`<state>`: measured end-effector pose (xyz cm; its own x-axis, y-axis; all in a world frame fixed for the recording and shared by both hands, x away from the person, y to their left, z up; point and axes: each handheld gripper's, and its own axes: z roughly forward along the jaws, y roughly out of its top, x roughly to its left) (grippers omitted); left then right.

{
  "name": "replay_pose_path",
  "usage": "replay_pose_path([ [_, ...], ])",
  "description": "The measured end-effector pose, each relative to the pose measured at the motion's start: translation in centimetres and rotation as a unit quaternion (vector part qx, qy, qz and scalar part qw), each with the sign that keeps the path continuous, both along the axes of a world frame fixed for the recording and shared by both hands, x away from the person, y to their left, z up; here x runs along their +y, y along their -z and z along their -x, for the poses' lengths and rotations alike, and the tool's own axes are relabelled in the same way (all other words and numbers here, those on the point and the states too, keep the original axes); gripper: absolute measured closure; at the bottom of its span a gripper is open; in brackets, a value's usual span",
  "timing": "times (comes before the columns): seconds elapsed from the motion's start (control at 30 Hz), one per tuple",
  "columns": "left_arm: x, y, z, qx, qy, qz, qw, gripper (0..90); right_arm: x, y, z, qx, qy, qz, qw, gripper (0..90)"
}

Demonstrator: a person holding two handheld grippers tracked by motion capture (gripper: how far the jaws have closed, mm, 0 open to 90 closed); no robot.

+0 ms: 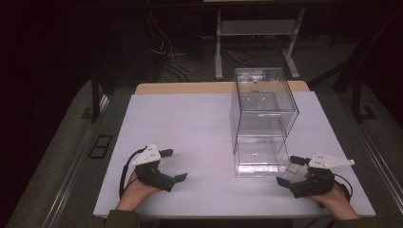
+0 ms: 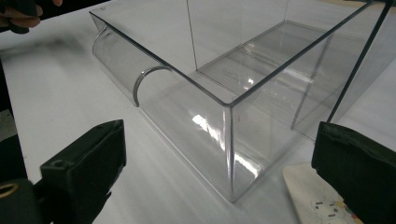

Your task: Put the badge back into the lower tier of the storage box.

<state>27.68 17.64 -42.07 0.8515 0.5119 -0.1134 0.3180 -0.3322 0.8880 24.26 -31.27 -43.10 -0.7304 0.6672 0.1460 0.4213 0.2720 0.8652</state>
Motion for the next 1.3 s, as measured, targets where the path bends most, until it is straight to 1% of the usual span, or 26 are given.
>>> replay_pose_path([
  [0.07,-0.1,0.0,0.0,0.002,-0.001,-0.001,1.0,0.0,0.0,0.0,0.0,-0.001,-0.002,-0.001,1.0,3.0],
  [0.1,-0.1,0.1,0.1,0.002,-0.001,-0.005,1.0,0.0,0.0,0.0,0.0,0.0,-0.003,-0.001,1.0,3.0],
  [0.23,0.0,0.1,0.1,0.003,-0.004,-0.002,1.0,0.0,-0.1,-0.1,0.1,0.0,-0.008,0.001,1.0,3.0],
  [0.33,-0.1,0.1,0.2,0.0,-0.002,-0.004,1.0,0.0,-0.1,-0.2,0.1,0.002,-0.009,0.003,1.0,3.0],
  [0.4,-0.1,0.1,0.2,0.001,-0.001,-0.008,1.0,0.0,-0.2,-0.3,0.1,-0.004,-0.01,0.005,0.9999,3.0],
  [0.5,0.0,0.1,0.2,0.0,0.0,-0.004,1.0,0.0,-0.5,-0.5,0.1,-0.008,-0.008,0.003,0.9999,3.0],
  [0.63,0.0,-0.1,0.2,-0.002,0.0,-0.003,1.0,0.0,-0.8,-0.8,0.0,-0.006,-0.006,-0.004,1.0,3.0],
  [0.67,0.0,-0.1,0.2,-0.001,-0.001,-0.001,1.0,0.0,-0.9,-0.8,0.0,-0.007,-0.006,-0.002,1.0,3.0],
  [0.87,0.1,-0.1,0.3,-0.002,-0.002,-0.002,1.0,0.0,-1.3,-1.1,0.0,-0.007,-0.005,-0.005,0.9999,3.0],
  [1.3,0.2,-0.1,0.3,0.001,-0.003,0.003,1.0,0.0,-2.0,-1.2,0.1,-0.012,-0.001,0.004,0.9999,3.0],
])
